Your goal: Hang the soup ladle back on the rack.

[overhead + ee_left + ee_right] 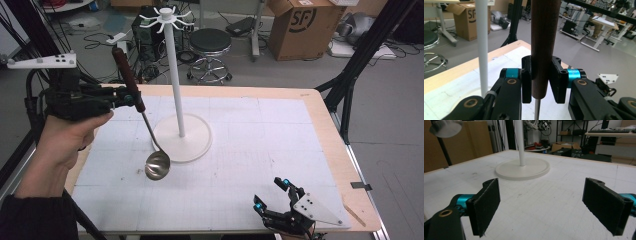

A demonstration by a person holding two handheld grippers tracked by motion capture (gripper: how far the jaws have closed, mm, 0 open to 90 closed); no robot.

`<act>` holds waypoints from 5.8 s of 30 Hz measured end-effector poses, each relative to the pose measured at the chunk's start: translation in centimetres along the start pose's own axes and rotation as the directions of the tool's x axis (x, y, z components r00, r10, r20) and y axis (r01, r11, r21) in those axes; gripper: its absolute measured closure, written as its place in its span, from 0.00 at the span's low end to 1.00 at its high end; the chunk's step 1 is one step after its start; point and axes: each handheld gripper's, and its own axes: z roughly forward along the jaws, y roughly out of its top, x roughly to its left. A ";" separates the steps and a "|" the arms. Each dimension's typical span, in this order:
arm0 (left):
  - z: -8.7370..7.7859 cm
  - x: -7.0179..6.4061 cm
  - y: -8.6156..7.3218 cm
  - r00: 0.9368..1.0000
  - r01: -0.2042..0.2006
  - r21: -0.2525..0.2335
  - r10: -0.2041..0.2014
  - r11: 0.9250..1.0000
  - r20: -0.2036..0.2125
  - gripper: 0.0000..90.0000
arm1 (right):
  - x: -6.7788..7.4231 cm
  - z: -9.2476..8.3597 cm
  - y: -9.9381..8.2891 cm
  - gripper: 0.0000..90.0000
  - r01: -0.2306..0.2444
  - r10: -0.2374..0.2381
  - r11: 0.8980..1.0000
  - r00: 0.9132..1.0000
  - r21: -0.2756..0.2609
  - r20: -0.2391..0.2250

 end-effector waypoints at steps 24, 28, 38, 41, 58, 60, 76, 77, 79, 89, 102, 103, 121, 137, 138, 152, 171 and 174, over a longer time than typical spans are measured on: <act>5.1 2.0 4.3 0.999 0.025 0.088 -0.027 0.996 0.028 0.82 | -1.1 0.0 -0.1 0.15 -0.013 0.014 1.000 1.000 -0.006 0.026; 5.4 2.3 4.5 0.999 0.028 0.092 -0.031 0.995 0.027 0.82 | -1.2 -0.1 -0.1 0.15 -0.018 0.018 1.000 0.999 -0.003 0.031; 5.9 2.7 5.3 0.999 0.039 0.100 -0.041 0.994 0.018 0.82 | -1.4 -0.2 -0.1 0.15 -0.024 0.024 1.000 0.999 -0.004 0.037; 6.3 2.8 5.2 0.999 0.035 0.120 -0.036 0.992 0.005 0.82 | -1.4 -0.2 -0.1 0.15 -0.025 0.026 1.000 0.999 -0.004 0.039; 7.2 3.4 5.1 0.999 0.049 0.133 -0.048 0.990 -0.014 0.82 | -1.6 -0.4 -0.1 0.15 -0.032 0.032 0.999 0.998 -0.009 0.048; 7.4 3.5 5.1 0.999 0.048 0.136 -0.046 0.990 -0.016 0.82 | -1.6 -0.4 -0.1 0.15 -0.034 0.035 0.999 0.998 -0.008 0.048; 8.2 4.7 4.9 0.998 0.064 0.109 -0.062 0.992 -0.017 0.82 | -1.9 -0.2 -0.2 0.15 -0.042 0.042 0.999 0.998 -0.004 0.046; 8.3 4.7 4.8 0.998 0.063 0.102 -0.062 0.993 -0.015 0.82 | -1.9 -0.2 -0.2 0.15 -0.042 0.042 0.999 0.998 -0.004 0.046; 8.4 4.9 4.6 0.998 0.065 0.086 -0.064 0.994 -0.014 0.82 | -1.9 -0.3 -0.2 0.15 -0.042 0.043 0.999 0.998 -0.006 0.050; 8.8 5.5 4.2 0.996 0.088 0.059 -0.087 0.994 -0.012 0.78 | -1.9 -0.3 -0.2 0.15 -0.042 0.043 0.999 0.998 -0.009 0.053; 8.0 6.5 2.4 0.993 0.115 -0.039 -0.115 0.993 -0.006 0.63 | -1.9 -0.3 -0.3 0.15 -0.038 0.038 0.999 0.998 -0.002 0.051; 7.9 6.5 2.2 0.994 0.112 -0.039 -0.113 0.993 -0.008 0.63 | -1.9 -0.3 -0.3 0.15 -0.038 0.038 0.999 0.998 -0.002 0.051; 5.5 4.3 -3.9 0.994 0.090 -0.104 -0.083 0.990 0.071 0.39 | -1.8 0.1 -0.4 0.15 -0.060 0.060 0.998 0.998 0.008 0.038; 5.4 2.6 -13.7 0.994 0.072 -0.111 -0.061 0.991 0.095 0.32 | -1.9 0.3 -0.6 0.15 -0.057 0.056 0.998 0.998 0.012 0.024; 5.5 2.6 -14.3 0.993 0.073 -0.110 -0.062 0.991 0.101 0.32 | -1.9 0.3 -0.6 0.15 -0.057 0.056 0.998 0.998 0.012 0.024; 5.1 2.7 -23.0 0.989 0.138 -0.135 -0.128 0.981 0.075 0.29 | -1.7 0.4 -0.6 0.15 -0.071 0.070 0.997 0.997 0.022 0.011; 5.1 -2.7 -27.4 0.999 -0.038 -0.190 0.032 0.981 -0.035 0.20 | -1.2 0.7 -0.5 0.15 -0.095 0.096 0.995 0.995 0.043 -0.032; 4.7 -2.6 -28.0 1.000 -0.014 -0.235 0.011 0.972 -0.014 0.20 | -1.3 0.9 -0.6 0.15 -0.111 0.115 0.992 0.992 0.061 -0.053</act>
